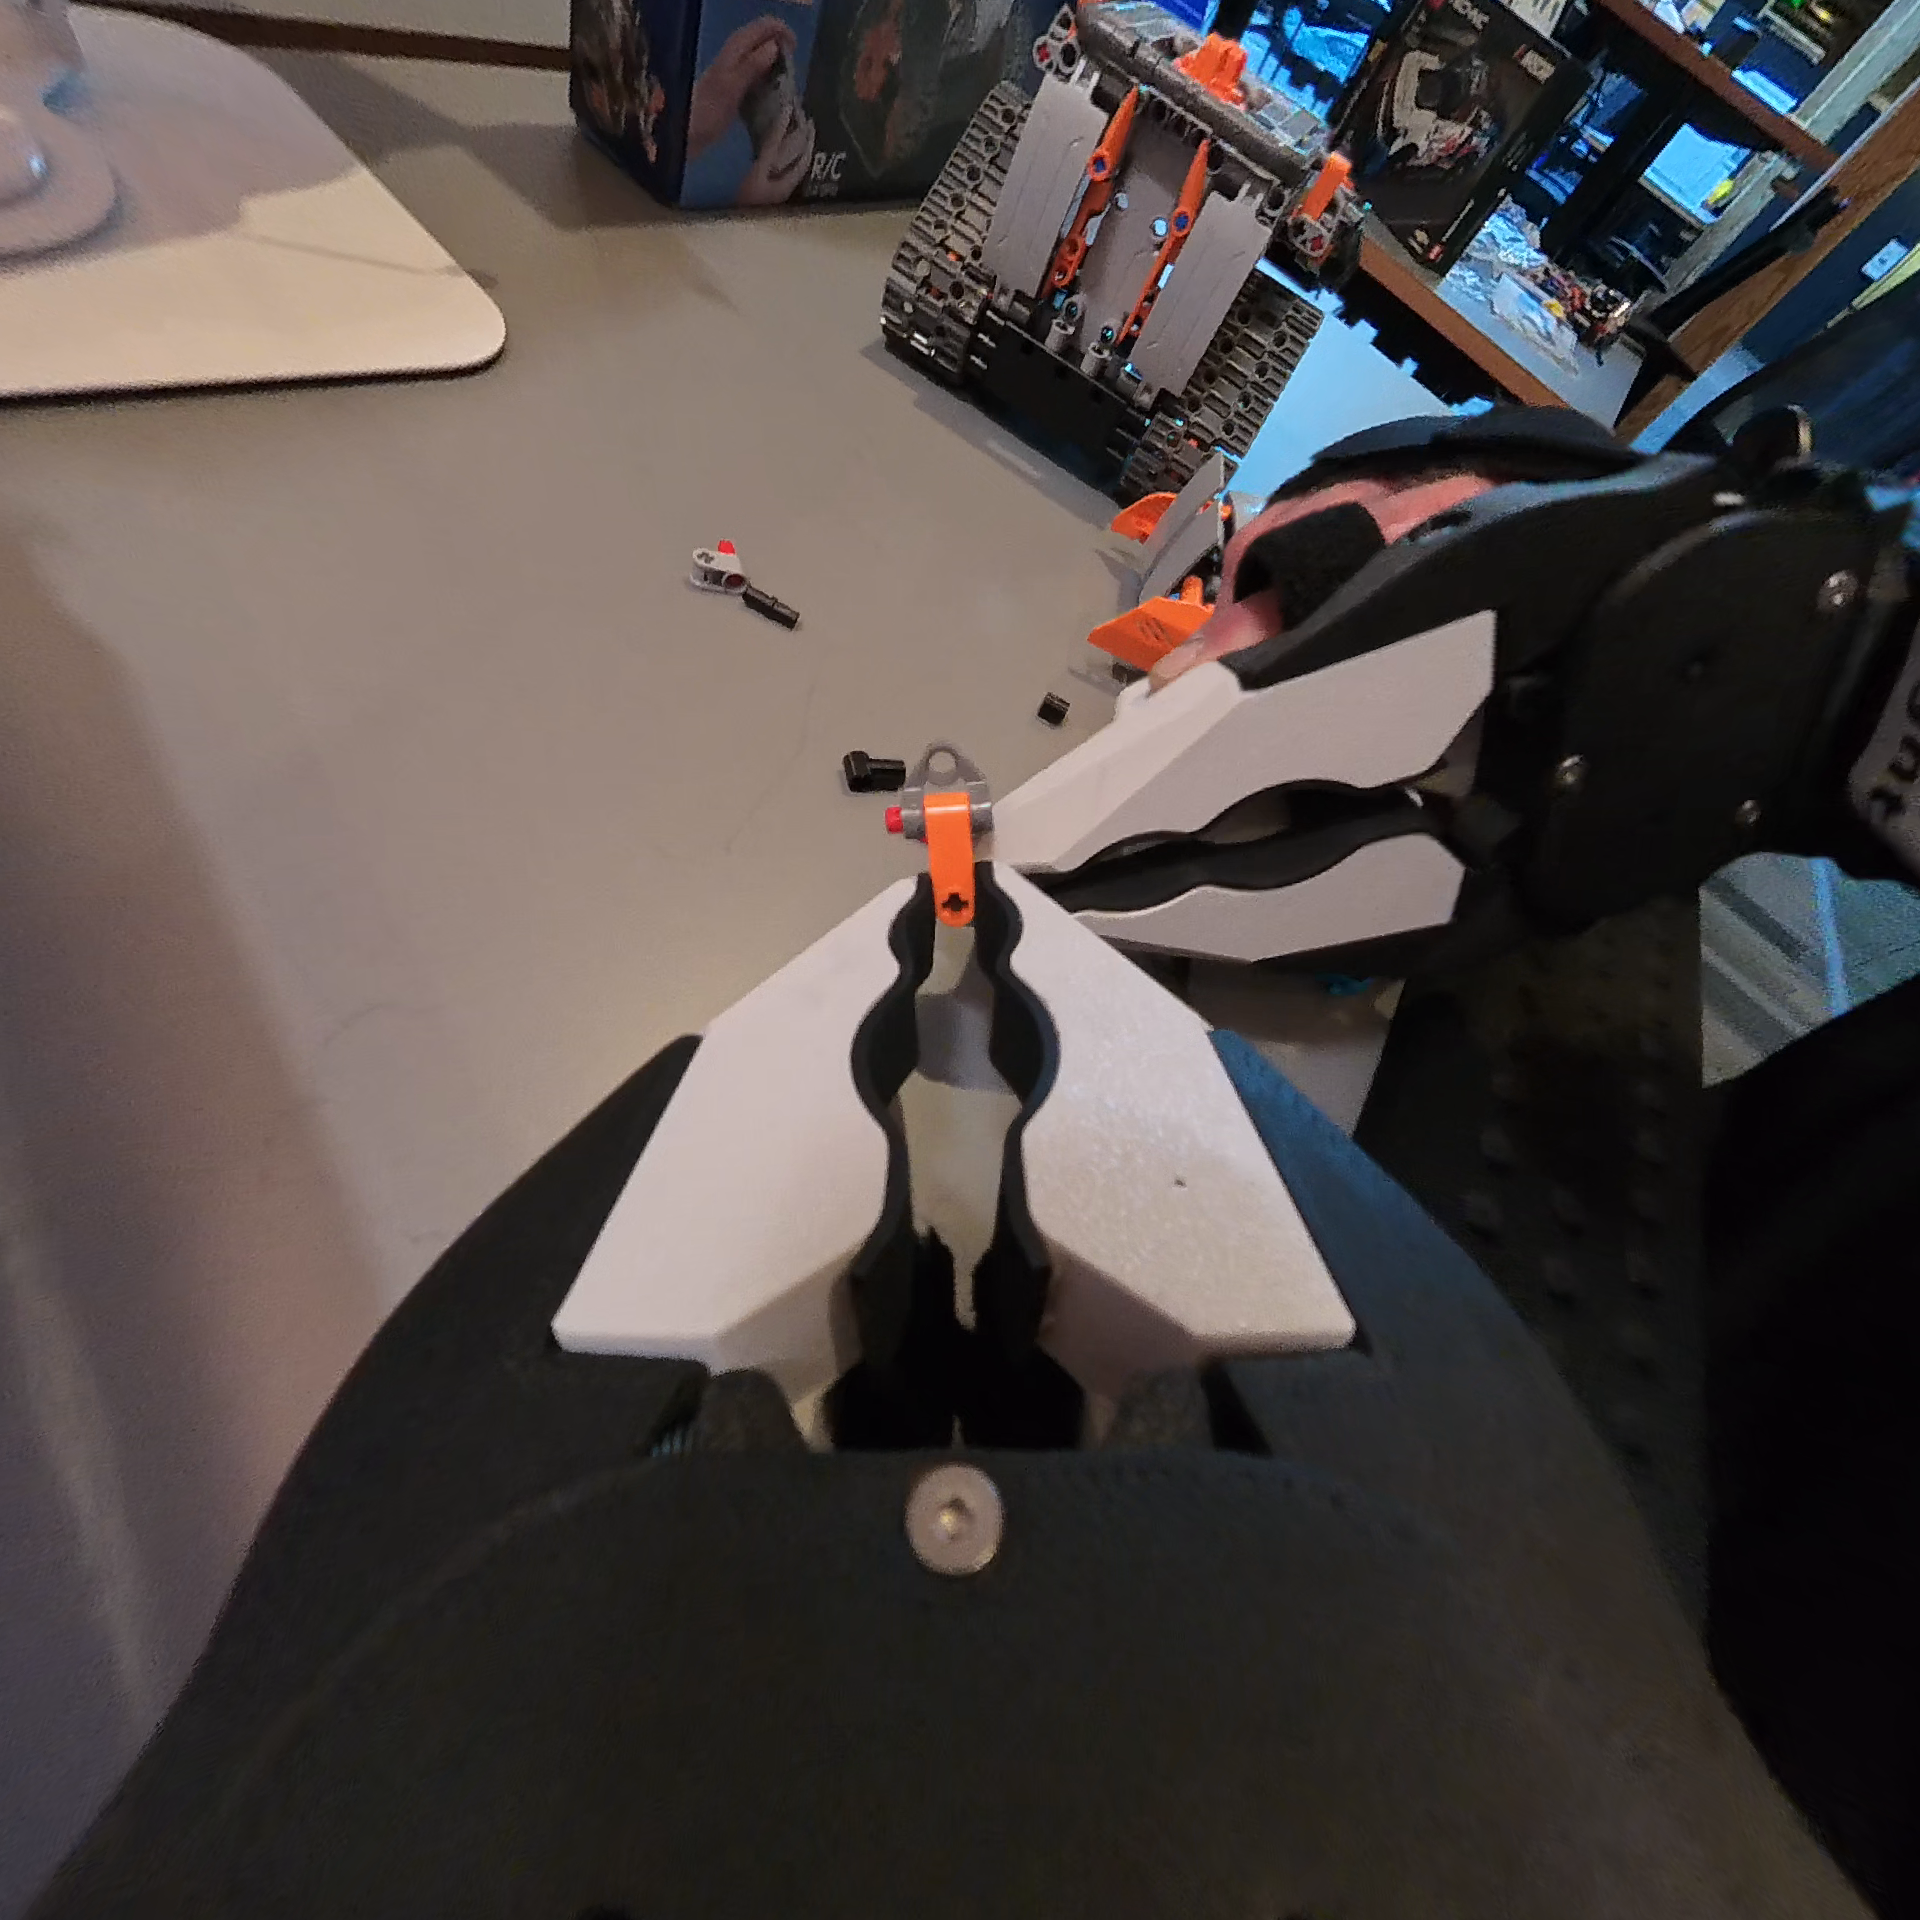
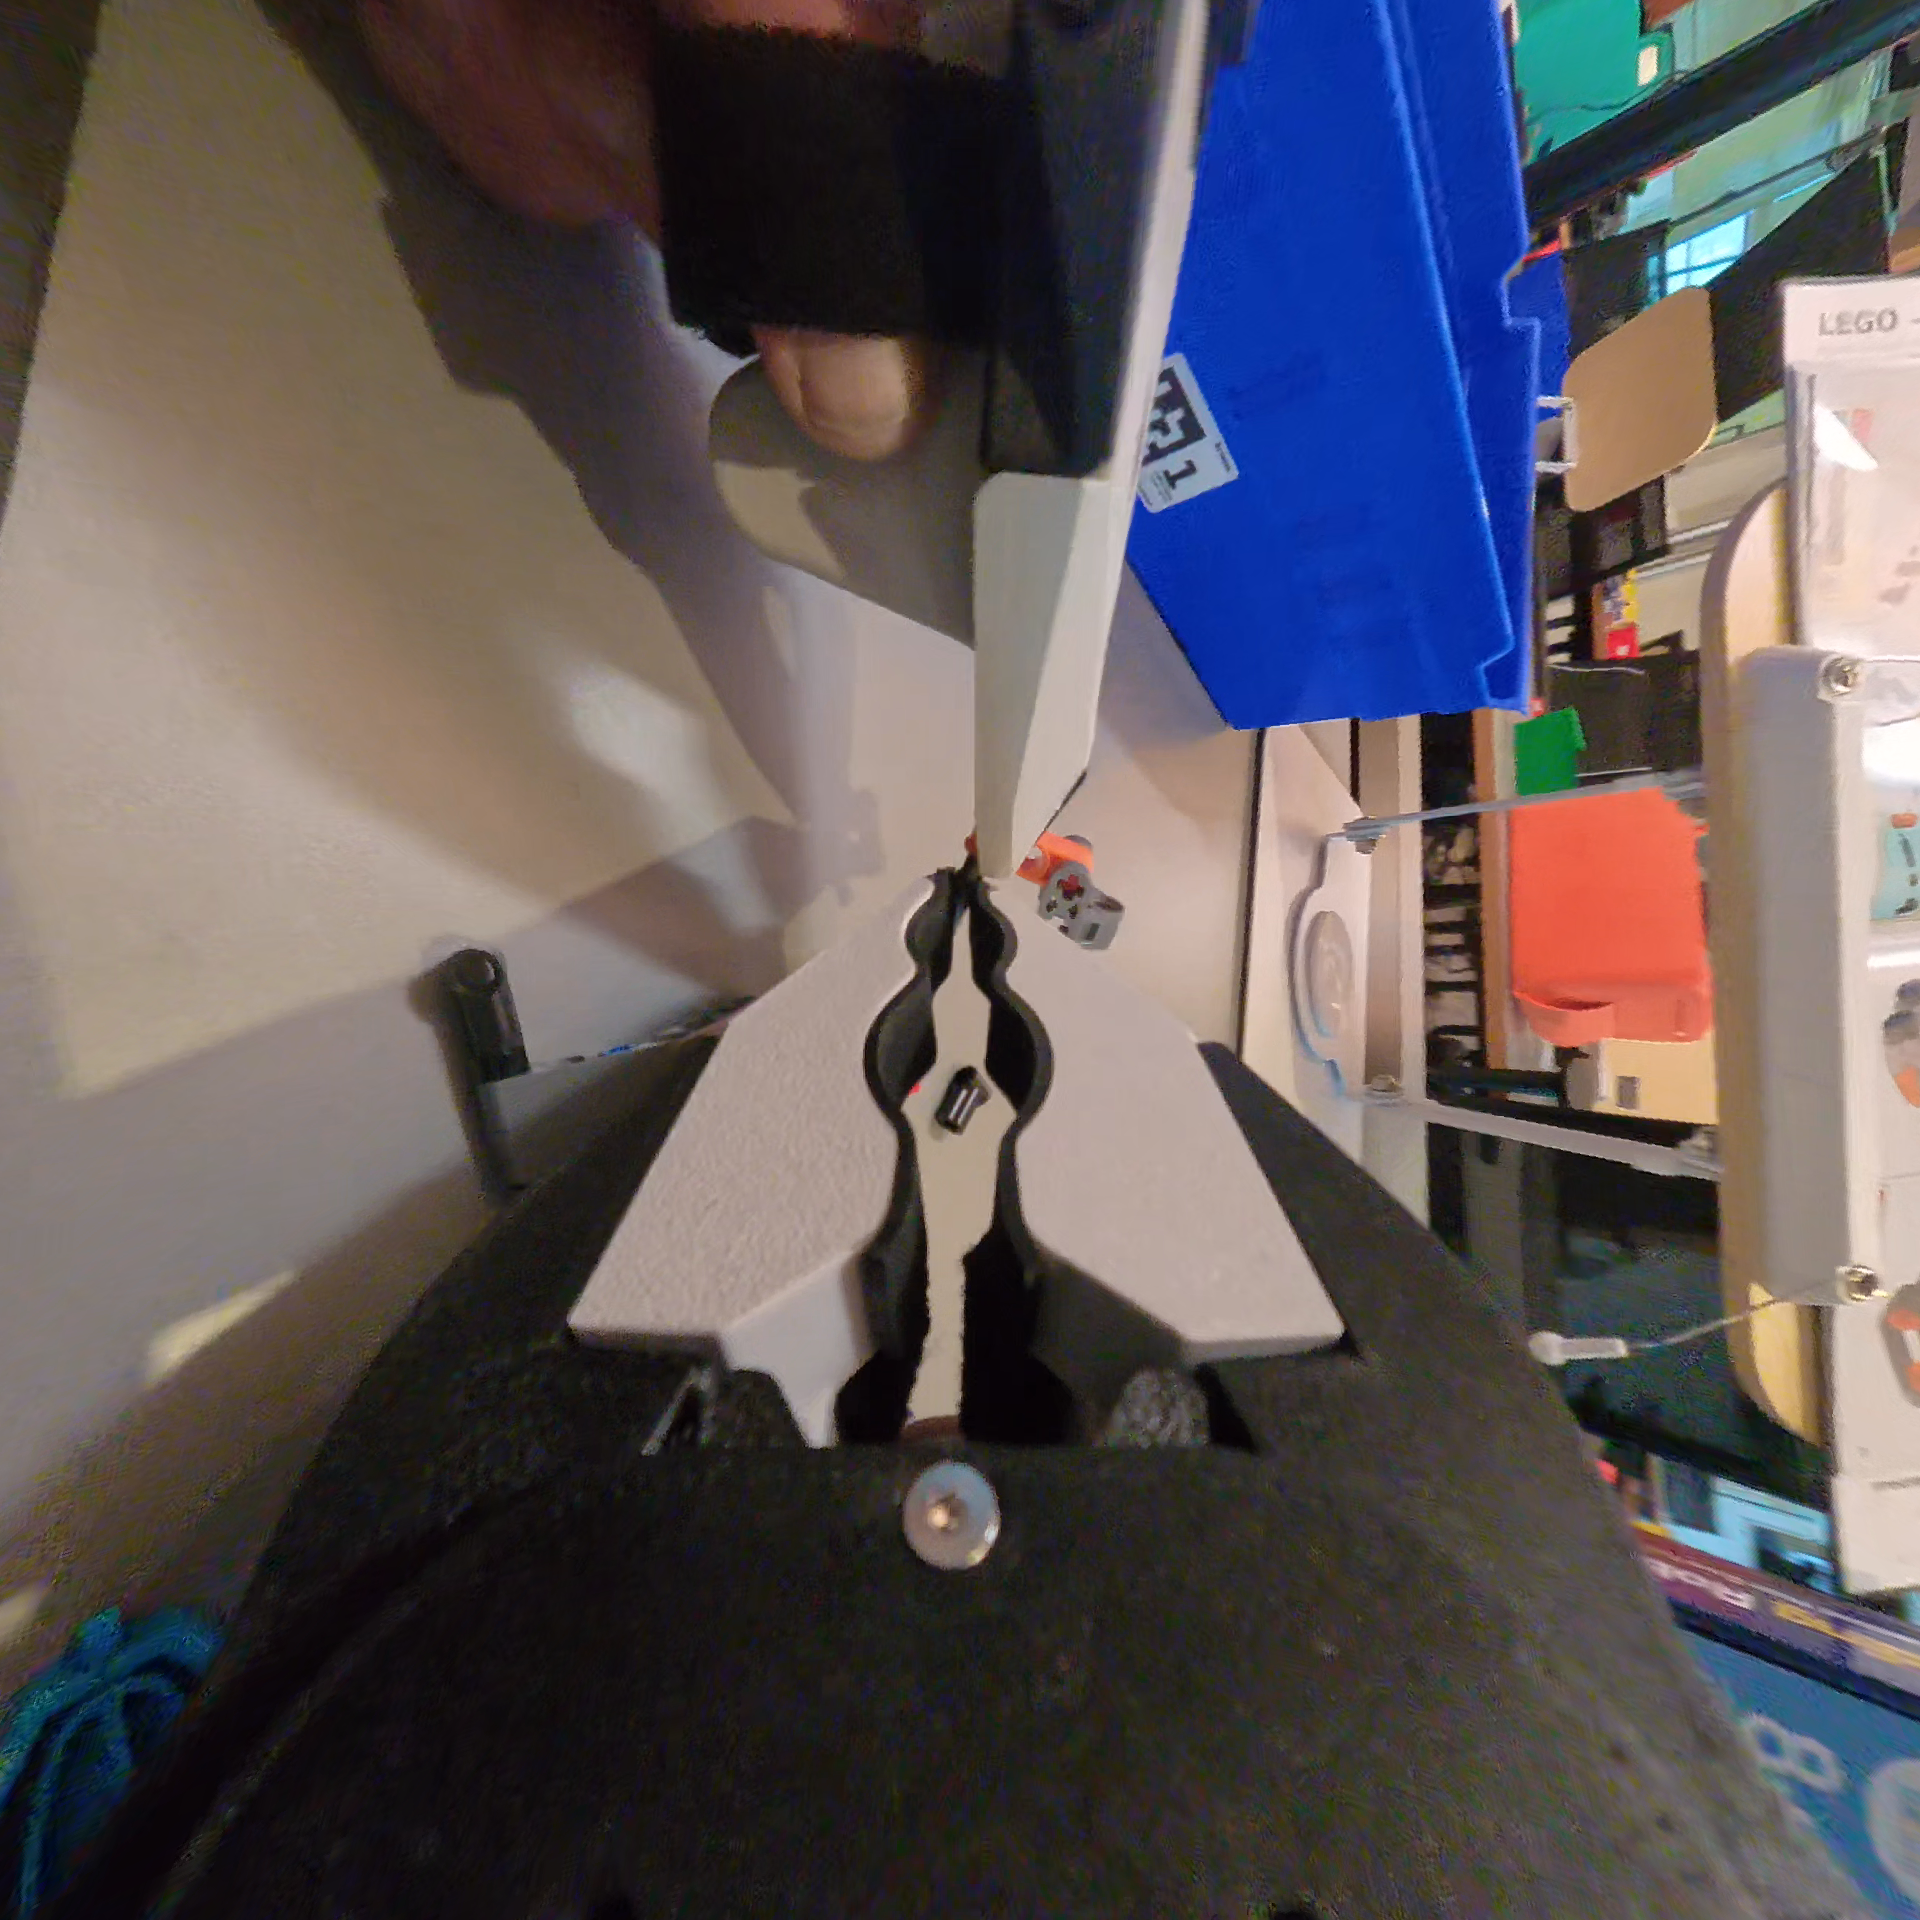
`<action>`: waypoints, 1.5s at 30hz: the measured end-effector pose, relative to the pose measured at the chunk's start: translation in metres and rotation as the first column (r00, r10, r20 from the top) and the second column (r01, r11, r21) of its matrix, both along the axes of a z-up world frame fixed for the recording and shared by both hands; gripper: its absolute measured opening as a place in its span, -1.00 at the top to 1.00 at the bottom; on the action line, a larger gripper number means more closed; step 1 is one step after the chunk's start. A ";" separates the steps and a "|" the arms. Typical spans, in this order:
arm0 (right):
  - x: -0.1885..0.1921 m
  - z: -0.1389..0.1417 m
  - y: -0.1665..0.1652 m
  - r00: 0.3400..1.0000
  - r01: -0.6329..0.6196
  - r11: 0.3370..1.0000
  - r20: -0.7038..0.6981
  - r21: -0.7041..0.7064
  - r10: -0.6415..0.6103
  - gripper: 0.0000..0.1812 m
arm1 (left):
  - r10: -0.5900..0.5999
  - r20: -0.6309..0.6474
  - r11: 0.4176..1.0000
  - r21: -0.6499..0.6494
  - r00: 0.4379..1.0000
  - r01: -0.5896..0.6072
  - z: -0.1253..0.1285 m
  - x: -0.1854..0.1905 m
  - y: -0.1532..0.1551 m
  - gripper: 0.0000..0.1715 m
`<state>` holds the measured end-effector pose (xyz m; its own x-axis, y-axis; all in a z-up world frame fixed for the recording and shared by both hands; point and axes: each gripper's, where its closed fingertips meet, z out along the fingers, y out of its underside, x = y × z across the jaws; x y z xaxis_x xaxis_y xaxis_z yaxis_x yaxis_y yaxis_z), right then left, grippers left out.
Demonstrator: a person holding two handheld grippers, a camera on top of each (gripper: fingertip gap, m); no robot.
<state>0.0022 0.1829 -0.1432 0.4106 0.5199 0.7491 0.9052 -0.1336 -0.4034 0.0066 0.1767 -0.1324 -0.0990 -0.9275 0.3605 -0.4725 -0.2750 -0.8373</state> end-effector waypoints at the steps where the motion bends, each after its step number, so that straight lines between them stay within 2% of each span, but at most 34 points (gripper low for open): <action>1: 0.000 0.001 0.000 1.000 -0.002 1.000 -0.011 -0.003 0.002 1.00 | -0.005 0.005 1.000 0.022 1.000 0.005 0.001 0.000 0.000 0.94; 9: -0.003 0.002 -0.003 0.999 -0.019 1.000 -0.049 -0.019 0.019 1.00 | -0.065 0.002 0.978 0.199 0.998 0.064 0.002 0.000 -0.004 0.94; 15: -0.004 -0.001 -0.003 0.998 -0.022 0.999 -0.066 -0.034 0.020 1.00 | -0.062 0.002 0.979 0.193 0.998 0.060 -0.001 -0.001 -0.004 0.94; 18: -0.032 0.006 -0.013 0.986 -0.109 0.994 -0.128 -0.024 0.105 1.00 | -0.028 -0.039 0.968 0.248 0.999 0.037 -0.011 0.005 0.000 0.94; 19: -0.037 0.007 -0.014 0.990 -0.117 0.993 -0.086 -0.002 0.116 1.00 | -0.026 -0.038 0.967 0.253 0.999 0.035 -0.011 0.007 0.001 0.94; 20: -0.031 0.005 -0.012 0.994 -0.100 0.995 -0.047 0.000 0.100 1.00 | -0.034 0.003 0.971 0.235 0.999 0.032 -0.003 0.008 -0.002 0.94; 22: -0.016 0.000 -0.010 0.993 -0.071 0.996 -0.094 -0.059 0.066 1.00 | -0.025 -0.035 0.966 0.255 0.999 0.033 -0.008 0.006 0.001 0.94; 25: -0.016 0.010 -0.014 0.985 -0.096 0.992 -0.152 -0.082 0.082 1.00 | -0.008 -0.014 0.980 0.197 1.000 0.010 -0.005 0.005 0.006 0.94; 27: -0.013 0.000 -0.017 0.983 -0.108 0.984 -0.160 -0.144 0.085 1.00 | -0.021 -0.057 0.978 0.205 0.998 0.032 -0.010 0.002 0.005 0.94; 29: -0.008 -0.004 -0.020 0.970 -0.126 0.969 -0.232 -0.212 0.075 1.00 | -0.017 -0.038 0.981 0.191 0.999 0.024 -0.005 0.001 0.004 0.94; 32: 0.002 0.017 -0.020 0.909 -0.149 0.957 -0.416 -0.251 0.032 1.00 | 0.001 -0.010 0.990 0.141 1.000 0.000 0.001 -0.006 0.009 0.94; 37: 0.026 0.037 -0.018 0.800 -0.164 0.938 -0.598 -0.305 -0.055 0.95 | -0.024 0.027 0.999 -0.044 0.999 0.025 0.007 -0.010 0.004 0.94; 39: 0.025 0.038 -0.016 0.810 -0.167 0.943 -0.585 -0.288 -0.035 0.86 | -0.054 0.073 0.983 -0.170 0.996 0.066 0.016 -0.008 -0.003 0.94; 43: 0.009 0.034 -0.011 0.894 -0.186 0.962 -0.440 -0.199 0.083 0.68 | -0.083 0.119 0.962 -0.250 0.989 0.110 0.029 -0.003 -0.012 0.94; 45: 0.005 0.035 -0.008 0.915 -0.192 0.968 -0.387 -0.161 0.117 0.69 | -0.082 0.135 0.955 -0.273 0.987 0.117 0.033 0.000 -0.013 0.94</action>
<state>0.0071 0.1744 -0.1081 0.5423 0.7173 0.4376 0.7101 -0.1128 -0.6951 0.0061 0.1635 -0.0990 -0.2444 -0.7744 0.5836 -0.4097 -0.4630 -0.7860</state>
